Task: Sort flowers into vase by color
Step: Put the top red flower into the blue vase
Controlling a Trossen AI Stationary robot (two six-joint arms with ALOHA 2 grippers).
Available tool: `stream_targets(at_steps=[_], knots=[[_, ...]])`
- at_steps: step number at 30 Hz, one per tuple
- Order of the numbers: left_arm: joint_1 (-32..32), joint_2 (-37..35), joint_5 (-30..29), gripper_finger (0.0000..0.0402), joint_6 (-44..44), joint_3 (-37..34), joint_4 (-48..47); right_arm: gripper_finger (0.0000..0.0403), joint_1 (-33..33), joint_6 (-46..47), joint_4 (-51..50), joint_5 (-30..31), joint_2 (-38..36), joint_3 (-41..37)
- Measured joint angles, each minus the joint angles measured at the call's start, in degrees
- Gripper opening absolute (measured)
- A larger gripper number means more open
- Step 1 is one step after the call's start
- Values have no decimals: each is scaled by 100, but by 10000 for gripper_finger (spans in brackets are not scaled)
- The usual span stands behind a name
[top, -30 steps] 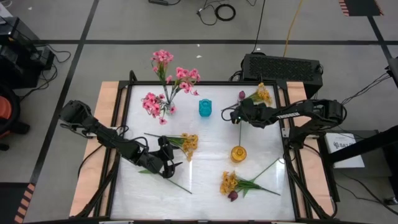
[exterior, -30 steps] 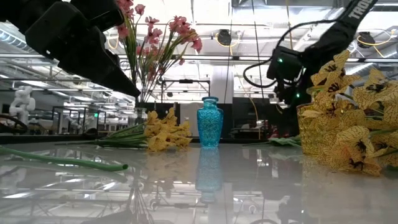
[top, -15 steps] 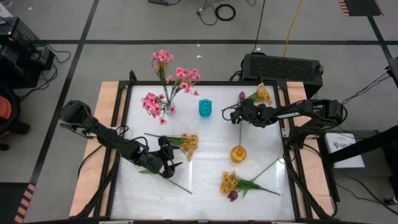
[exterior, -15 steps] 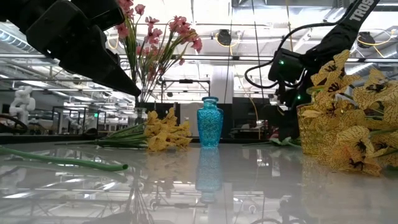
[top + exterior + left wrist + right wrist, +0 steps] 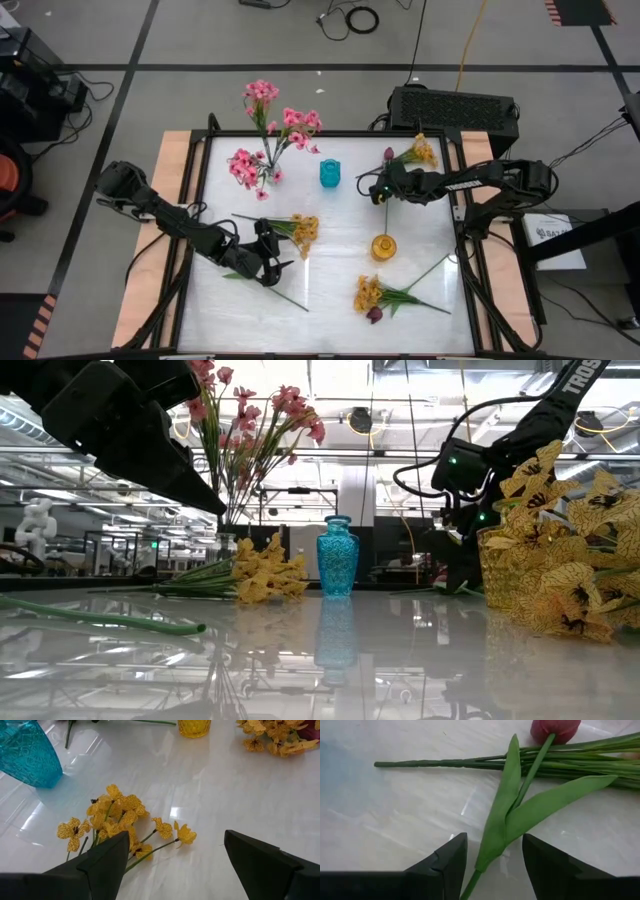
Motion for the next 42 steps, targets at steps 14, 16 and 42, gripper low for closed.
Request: stream_targets(at_steps=[14, 16, 42], knots=[[-2, 0, 0, 331, 3, 0, -2, 18, 0, -37, 135, 23, -4, 0], [-2, 0, 1, 331, 5, 0, -4, 10, 2, -39, 182, 88, -4, 0], [196, -2, 770, 331, 1598, 8, 2887, 4, 1107, -2261, 3294, 48, -3524, 0]])
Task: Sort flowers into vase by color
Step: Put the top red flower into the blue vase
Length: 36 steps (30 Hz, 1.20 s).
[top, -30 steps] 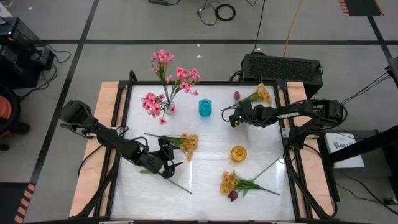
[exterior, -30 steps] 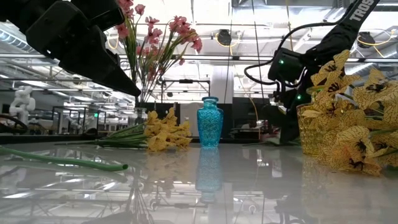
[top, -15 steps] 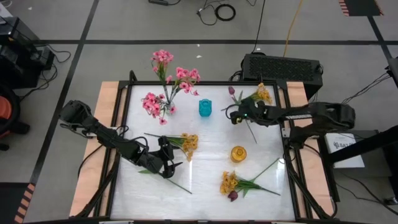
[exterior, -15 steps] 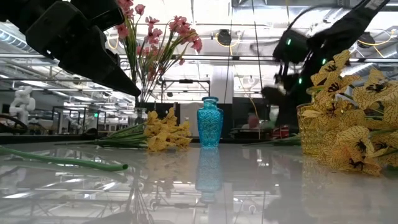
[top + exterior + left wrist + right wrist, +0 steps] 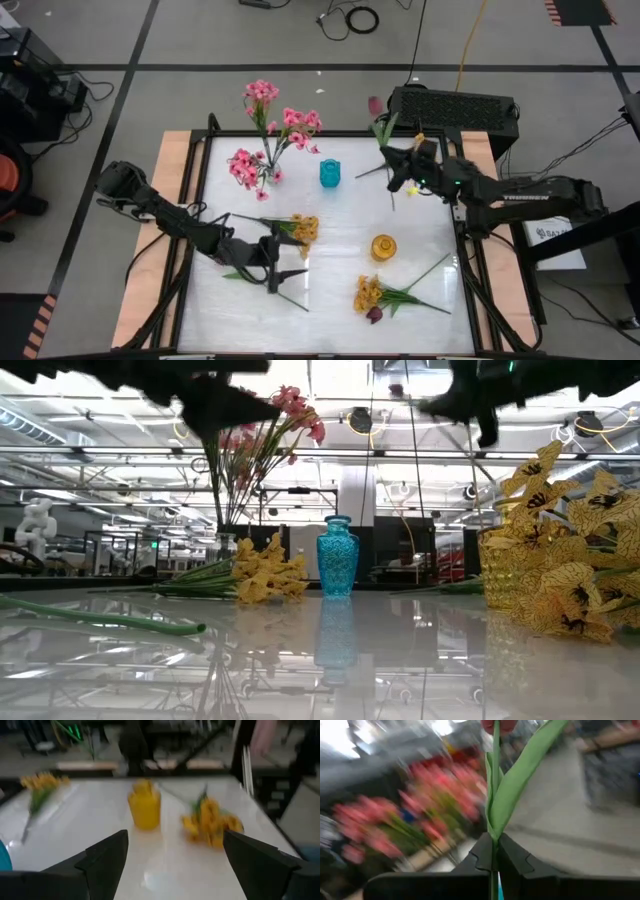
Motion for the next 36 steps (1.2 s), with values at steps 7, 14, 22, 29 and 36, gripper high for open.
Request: stream_targets(at_steps=[7, 14, 22, 29, 36], knots=[[613, 0, 219, 331, 221, 663, -108, 4, 398, -940, 2245, -961, 354, 4], [1123, 0, 457, 331, 589, 1545, -348, 4, 768, -1358, 3245, -1492, 1004, 2], [1466, 0, 640, 331, 174, 1950, -529, 4, 1021, -1525, 4564, -1555, 1550, 4], [1619, 375, 1241, 331, 42, 1948, -561, 4, 1294, -1672, 4959, -1579, 2302, 490], [1779, 612, 1212, 331, 66, 1948, -212, 4, 1533, -2088, 4908, -1583, 2913, 1081]])
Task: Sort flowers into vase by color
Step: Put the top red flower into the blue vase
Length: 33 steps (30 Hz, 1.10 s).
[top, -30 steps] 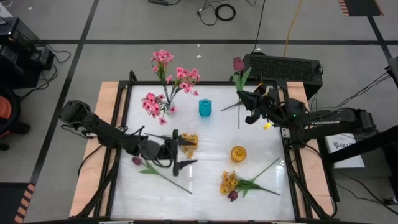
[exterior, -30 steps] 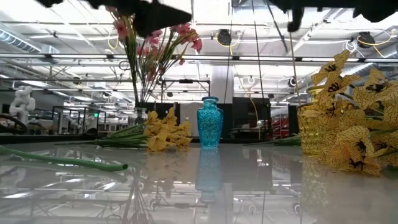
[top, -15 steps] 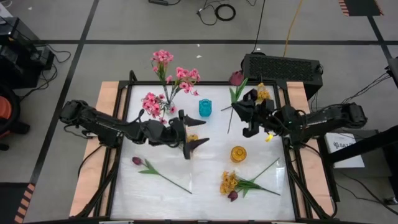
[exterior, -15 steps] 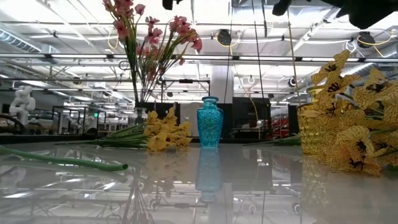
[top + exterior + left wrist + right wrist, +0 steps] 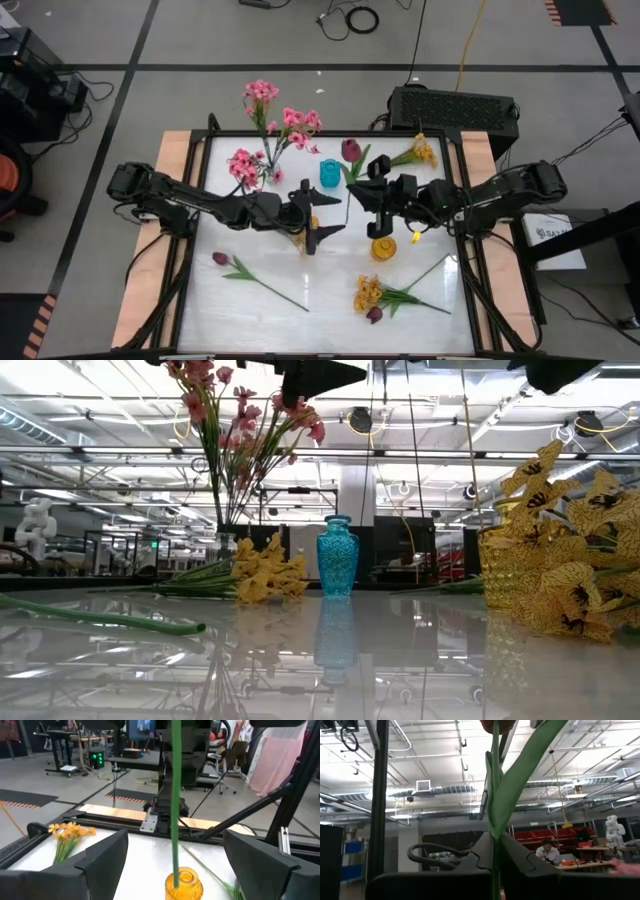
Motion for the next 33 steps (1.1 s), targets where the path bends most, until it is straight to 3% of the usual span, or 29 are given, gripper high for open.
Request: stream_targets(at_steps=[7, 12, 20, 31, 33], knots=[[21, 0, 13, 329, 15, 0, 91, 4, 6, -35, -111, 3, 8, 97], [100, 192, 807, 300, -194, -7, 339, 4, -3, -141, -114, -102, 51, 94], [263, 481, 884, 210, -300, -9, 728, 4, 0, -201, -163, -149, 50, 93], [292, 481, 1003, 23, -84, -9, 786, 4, 0, -304, -261, -147, 50, 93], [288, 461, 1005, 11, -10, -9, 772, 4, 0, -313, -258, -147, 50, 93]])
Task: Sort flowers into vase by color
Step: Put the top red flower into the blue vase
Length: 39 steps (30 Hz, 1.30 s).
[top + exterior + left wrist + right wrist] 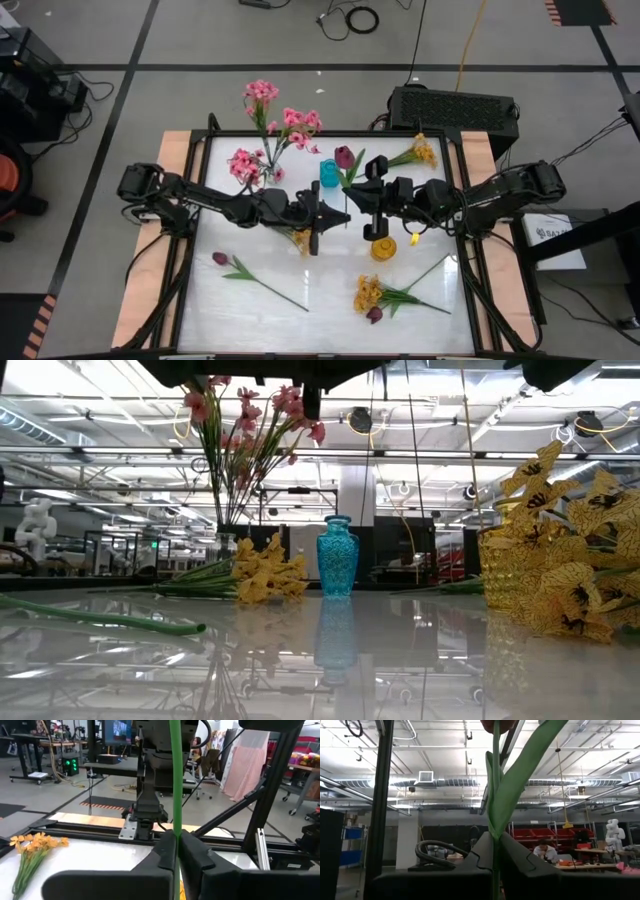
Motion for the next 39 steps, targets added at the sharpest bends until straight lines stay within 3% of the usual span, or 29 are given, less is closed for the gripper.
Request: stream_targets(at_steps=[6, 17, 23, 28, 39], knots=[[0, -189, 2, 18, -12, -1, -444, 15, 0, -87, -383, 36, -81, 0], [0, -526, -138, 8, 14, 7, -1478, 159, -4, 57, -2753, 36, -1093, -10], [0, -527, -330, 8, 14, 4, -1813, 197, -2, 279, -3158, 39, -1408, -9], [0, -528, -348, 7, 12, 4, -1821, 193, -4, 291, -3366, 218, -1451, -11], [0, -528, -415, 6, -21, 4, -1535, 135, -72, 423, -3574, 180, -1449, -11]])
